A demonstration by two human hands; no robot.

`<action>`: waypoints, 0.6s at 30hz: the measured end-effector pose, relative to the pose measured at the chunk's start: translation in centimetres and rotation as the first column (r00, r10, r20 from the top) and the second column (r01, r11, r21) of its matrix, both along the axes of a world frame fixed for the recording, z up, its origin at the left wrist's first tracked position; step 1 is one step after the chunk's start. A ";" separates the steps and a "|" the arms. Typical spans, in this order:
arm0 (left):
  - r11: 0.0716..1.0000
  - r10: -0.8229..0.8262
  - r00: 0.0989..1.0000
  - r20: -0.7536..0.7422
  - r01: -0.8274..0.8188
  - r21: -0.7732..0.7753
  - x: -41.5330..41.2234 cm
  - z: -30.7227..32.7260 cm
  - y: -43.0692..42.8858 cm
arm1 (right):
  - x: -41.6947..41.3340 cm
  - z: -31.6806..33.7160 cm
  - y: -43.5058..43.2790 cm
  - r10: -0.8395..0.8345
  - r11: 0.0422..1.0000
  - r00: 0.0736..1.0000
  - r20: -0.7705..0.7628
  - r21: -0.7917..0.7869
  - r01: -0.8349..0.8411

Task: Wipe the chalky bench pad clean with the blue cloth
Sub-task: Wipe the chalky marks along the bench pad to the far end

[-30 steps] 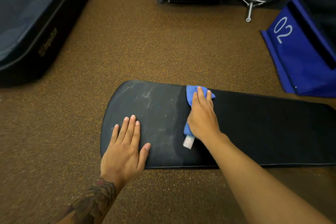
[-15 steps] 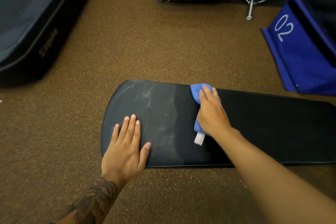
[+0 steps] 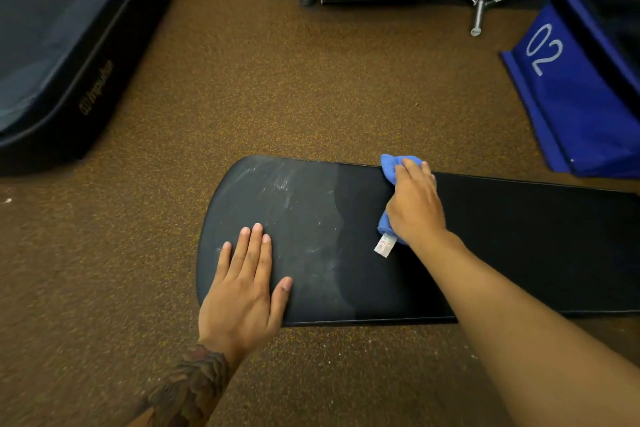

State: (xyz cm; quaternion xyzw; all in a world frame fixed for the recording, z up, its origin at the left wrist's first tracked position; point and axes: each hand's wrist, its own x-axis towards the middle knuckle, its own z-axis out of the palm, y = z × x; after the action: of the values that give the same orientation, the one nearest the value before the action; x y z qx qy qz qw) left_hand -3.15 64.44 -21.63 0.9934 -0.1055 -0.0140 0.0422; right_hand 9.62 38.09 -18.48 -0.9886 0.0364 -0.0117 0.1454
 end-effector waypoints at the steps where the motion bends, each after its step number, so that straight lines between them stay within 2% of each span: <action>1: 1.000 0.000 1.000 0.001 0.000 0.001 0.0 0.0 0.0 | 0.5 0.0 0.5 -0.008 1.000 1.000 -0.003 0.009 0.008; 4: 1.000 0.005 1.000 0.005 -0.005 0.002 0.0 -0.1 0.0 | 2.2 0.6 2.9 0.014 0.995 1.000 0.007 0.099 -0.015; 8: 1.000 0.005 1.000 -0.002 -0.005 -0.001 0.1 -0.2 0.0 | 3.2 0.7 6.3 0.164 0.977 0.986 -0.037 0.145 -0.157; 14: 1.000 0.003 1.000 -0.017 -0.003 0.026 0.1 -0.1 0.0 | -4.7 0.3 4.1 0.361 0.931 0.931 -0.045 0.076 -0.357; 18: 1.000 0.000 1.000 -0.013 0.000 0.020 0.1 -0.1 0.1 | -3.9 0.4 2.6 0.259 0.966 0.962 -0.083 0.036 -0.257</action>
State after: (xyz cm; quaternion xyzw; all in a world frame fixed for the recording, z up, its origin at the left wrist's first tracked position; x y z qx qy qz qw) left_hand -3.07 64.52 -21.75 0.9937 -0.1051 -0.0216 0.0327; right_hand 5.71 40.68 -18.11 -0.9826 -0.0864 0.0508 0.1564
